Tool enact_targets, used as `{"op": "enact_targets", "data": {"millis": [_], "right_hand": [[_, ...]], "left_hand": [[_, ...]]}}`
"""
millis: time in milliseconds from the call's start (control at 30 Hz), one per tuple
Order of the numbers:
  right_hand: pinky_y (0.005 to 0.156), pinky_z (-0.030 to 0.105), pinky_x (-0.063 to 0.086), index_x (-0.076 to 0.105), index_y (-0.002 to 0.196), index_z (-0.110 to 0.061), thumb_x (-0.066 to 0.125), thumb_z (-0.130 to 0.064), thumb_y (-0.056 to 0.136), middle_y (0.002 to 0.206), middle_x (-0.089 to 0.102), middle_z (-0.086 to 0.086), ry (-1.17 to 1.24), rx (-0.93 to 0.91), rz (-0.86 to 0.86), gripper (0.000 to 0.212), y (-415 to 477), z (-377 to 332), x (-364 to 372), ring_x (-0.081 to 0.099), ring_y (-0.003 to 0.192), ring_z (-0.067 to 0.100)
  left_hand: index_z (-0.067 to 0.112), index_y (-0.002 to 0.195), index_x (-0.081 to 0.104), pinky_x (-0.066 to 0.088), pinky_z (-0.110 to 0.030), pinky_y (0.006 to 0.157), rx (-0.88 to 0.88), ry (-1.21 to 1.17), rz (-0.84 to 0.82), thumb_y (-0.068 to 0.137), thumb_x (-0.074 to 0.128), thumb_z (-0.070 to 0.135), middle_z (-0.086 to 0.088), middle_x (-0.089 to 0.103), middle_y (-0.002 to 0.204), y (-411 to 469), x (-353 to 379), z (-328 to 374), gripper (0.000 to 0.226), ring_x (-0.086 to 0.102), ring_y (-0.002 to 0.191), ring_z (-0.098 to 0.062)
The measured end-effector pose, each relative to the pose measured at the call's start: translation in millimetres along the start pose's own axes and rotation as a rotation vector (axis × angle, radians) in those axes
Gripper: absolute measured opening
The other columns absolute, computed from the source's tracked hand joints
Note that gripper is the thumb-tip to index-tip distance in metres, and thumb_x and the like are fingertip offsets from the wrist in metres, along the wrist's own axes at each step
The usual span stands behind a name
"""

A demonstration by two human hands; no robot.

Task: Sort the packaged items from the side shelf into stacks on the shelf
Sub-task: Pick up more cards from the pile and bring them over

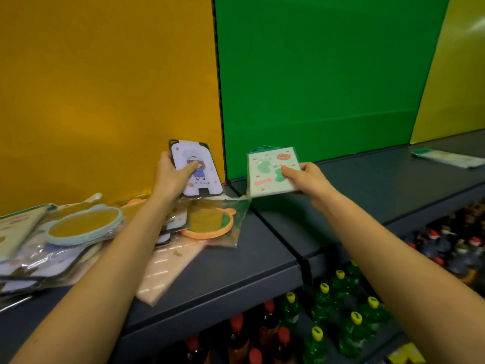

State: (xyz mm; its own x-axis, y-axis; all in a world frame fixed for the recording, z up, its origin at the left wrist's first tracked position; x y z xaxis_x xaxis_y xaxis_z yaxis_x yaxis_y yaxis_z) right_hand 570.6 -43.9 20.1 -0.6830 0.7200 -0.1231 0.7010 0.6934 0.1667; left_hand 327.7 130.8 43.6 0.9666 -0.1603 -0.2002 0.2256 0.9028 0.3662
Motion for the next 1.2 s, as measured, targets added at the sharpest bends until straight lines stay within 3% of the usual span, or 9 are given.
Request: {"op": "enact_targets", "data": {"millis": [133, 233, 333, 500, 667, 767, 867, 1033, 1200], "right_hand": [[0.051, 0.018, 0.048, 0.043, 0.073, -0.018, 0.057, -0.013, 0.091, 0.088, 0.058, 0.002, 0.022, -0.004, 0.054, 0.024, -3, 0, -60, 0.053, 0.066, 0.006], [0.043, 0.013, 0.047, 0.048, 0.090, -0.010, 0.059, -0.017, 0.091, 0.088, 0.058, 0.001, 0.027, 0.020, 0.117, 0.012, -2, 13, -115, 0.054, 0.066, 0.005], [0.041, 0.015, 0.046, 0.052, 0.104, -0.007, 0.061, -0.019, 0.090, 0.095, 0.061, 0.005, -0.011, 0.035, 0.175, 0.021, -5, 26, -183, 0.057, 0.067, 0.007], [0.041, 0.014, 0.042, 0.058, 0.078, -0.013, 0.061, -0.021, 0.090, 0.076, 0.061, 0.000, -0.094, 0.037, 0.264, 0.014, -15, 39, -322, 0.054, 0.062, 0.010], [0.036, 0.013, 0.040, 0.063, 0.089, -0.005, 0.061, -0.021, 0.089, 0.079, 0.063, 0.004, -0.123, 0.066, 0.346, 0.016, -21, 60, -445, 0.055, 0.060, 0.012], [0.048, 0.020, 0.044, 0.059, 0.077, -0.010, 0.063, -0.020, 0.088, 0.084, 0.063, 0.006, -0.134, 0.080, 0.390, 0.015, -18, 72, -500, 0.056, 0.063, 0.014], [0.044, 0.016, 0.044, 0.050, 0.069, -0.018, 0.060, -0.017, 0.090, 0.076, 0.059, -0.001, -0.126, 0.069, 0.410, 0.023, -11, 78, -535, 0.054, 0.063, 0.010], [0.048, 0.018, 0.046, 0.053, 0.074, -0.014, 0.061, -0.018, 0.089, 0.085, 0.061, 0.003, -0.092, 0.088, 0.390, 0.018, 22, 106, -565, 0.055, 0.065, 0.010], [0.032, 0.010, 0.037, 0.058, 0.092, -0.005, 0.061, -0.021, 0.090, 0.079, 0.061, 0.002, -0.076, 0.125, 0.292, 0.016, 76, 130, -583, 0.054, 0.060, 0.010]], "left_hand": [[-0.002, 0.118, 0.052, 0.060, -0.029, 0.058, -0.017, -0.101, -0.059, 0.085, 0.064, 0.019, -0.013, 0.064, 0.112, -8, 42, 28, 0.041, 0.065, 0.087, -0.027], [-0.002, 0.120, 0.052, 0.054, -0.017, 0.044, -0.028, -0.180, -0.194, 0.089, 0.059, 0.012, -0.015, 0.064, 0.106, -34, 106, 52, 0.034, 0.063, 0.070, -0.016], [0.004, 0.107, 0.055, 0.053, -0.017, 0.045, -0.054, -0.218, -0.304, 0.089, 0.058, 0.009, -0.015, 0.064, 0.104, -63, 179, 72, 0.019, 0.063, 0.060, -0.009], [0.001, 0.113, 0.055, 0.053, -0.016, 0.046, -0.098, -0.272, -0.440, 0.089, 0.057, 0.007, -0.013, 0.063, 0.102, -117, 310, 108, 0.025, 0.061, 0.068, -0.013], [0.001, 0.117, 0.049, 0.054, -0.018, 0.042, -0.124, -0.324, -0.498, 0.089, 0.059, 0.012, -0.014, 0.064, 0.109, -158, 423, 131, 0.032, 0.062, 0.070, -0.014], [0.000, 0.116, 0.048, 0.050, -0.018, 0.037, -0.175, -0.340, -0.508, 0.091, 0.054, 0.010, -0.015, 0.062, 0.104, -174, 473, 129, 0.027, 0.061, 0.066, -0.014], [0.006, 0.110, 0.044, 0.051, -0.020, 0.038, -0.231, -0.310, -0.494, 0.094, 0.046, 0.010, -0.017, 0.061, 0.106, -179, 508, 124, 0.016, 0.060, 0.065, -0.016], [0.000, 0.115, 0.042, 0.053, -0.038, 0.061, -0.278, -0.268, -0.497, 0.092, 0.040, 0.006, -0.023, 0.061, 0.111, -176, 561, 129, 0.024, 0.061, 0.069, -0.023], [-0.007, 0.125, 0.042, 0.051, -0.033, 0.057, -0.291, -0.231, -0.498, 0.088, 0.038, 0.003, -0.025, 0.063, 0.110, -156, 619, 128, 0.039, 0.062, 0.067, -0.025]]}}
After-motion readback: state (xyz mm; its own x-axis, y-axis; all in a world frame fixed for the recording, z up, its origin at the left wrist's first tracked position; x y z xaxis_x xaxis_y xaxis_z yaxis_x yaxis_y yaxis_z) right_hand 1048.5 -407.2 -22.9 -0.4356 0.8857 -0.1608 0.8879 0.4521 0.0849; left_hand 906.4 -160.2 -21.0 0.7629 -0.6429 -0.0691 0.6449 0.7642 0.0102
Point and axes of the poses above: each hand's wrist, its own y-axis towards the middle knuckle, its own x-axis out of the palm, z = x × y, the point moved 8 cm from there along y, towards the middle knuckle
